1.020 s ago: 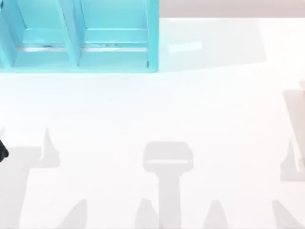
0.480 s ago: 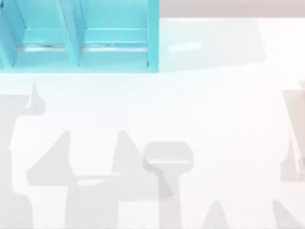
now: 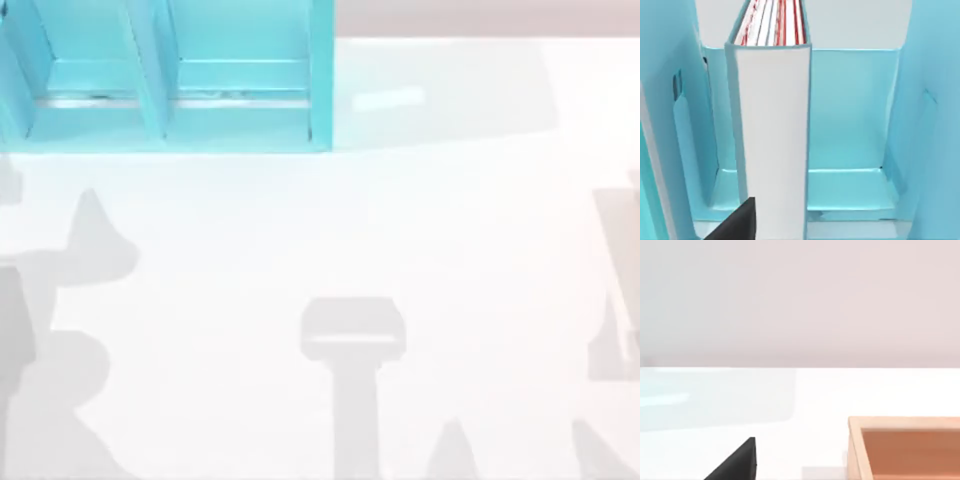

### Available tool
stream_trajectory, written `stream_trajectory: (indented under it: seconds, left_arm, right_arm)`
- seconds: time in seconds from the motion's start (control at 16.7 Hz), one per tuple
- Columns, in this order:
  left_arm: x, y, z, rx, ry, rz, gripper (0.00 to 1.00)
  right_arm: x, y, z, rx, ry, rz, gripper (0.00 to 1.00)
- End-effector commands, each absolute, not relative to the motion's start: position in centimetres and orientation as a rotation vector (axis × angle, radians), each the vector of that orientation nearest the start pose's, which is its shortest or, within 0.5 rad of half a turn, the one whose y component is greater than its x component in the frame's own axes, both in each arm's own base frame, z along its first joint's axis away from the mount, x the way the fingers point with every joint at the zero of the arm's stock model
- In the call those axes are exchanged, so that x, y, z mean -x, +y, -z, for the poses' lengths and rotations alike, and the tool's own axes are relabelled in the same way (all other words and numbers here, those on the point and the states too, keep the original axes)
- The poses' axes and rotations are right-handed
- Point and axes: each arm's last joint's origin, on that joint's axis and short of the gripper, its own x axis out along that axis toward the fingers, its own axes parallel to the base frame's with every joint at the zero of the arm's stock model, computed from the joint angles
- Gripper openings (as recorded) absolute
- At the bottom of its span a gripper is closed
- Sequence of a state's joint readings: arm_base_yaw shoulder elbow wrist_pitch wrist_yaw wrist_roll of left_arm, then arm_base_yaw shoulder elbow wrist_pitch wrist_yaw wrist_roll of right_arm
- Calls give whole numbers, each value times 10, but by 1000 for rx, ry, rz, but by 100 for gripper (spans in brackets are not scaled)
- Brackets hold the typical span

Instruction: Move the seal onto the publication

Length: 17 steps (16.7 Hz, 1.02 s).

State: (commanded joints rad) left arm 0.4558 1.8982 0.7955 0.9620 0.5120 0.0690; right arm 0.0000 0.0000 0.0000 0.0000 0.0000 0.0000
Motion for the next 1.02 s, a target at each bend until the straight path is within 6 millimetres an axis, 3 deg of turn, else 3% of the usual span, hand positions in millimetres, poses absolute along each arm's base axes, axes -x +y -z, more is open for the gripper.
stream_trajectory:
  seconds: [0.18, 0.36, 0.78, 1.02]
  left_arm:
    - [-351, 176, -111, 2, 107, 44, 100]
    - [-356, 191, -91, -6, 98, 46, 100]
    - [-358, 191, -87, -6, 99, 49, 100]
    - [-382, 194, -84, -8, 96, 47, 100]
  right_arm:
    - [-106, -1, -160, 0, 0, 0, 100]
    - [-106, -1, -160, 0, 0, 0, 100]
    - [-106, -1, -160, 0, 0, 0, 100]
    - [-106, -1, -160, 0, 0, 0, 100]
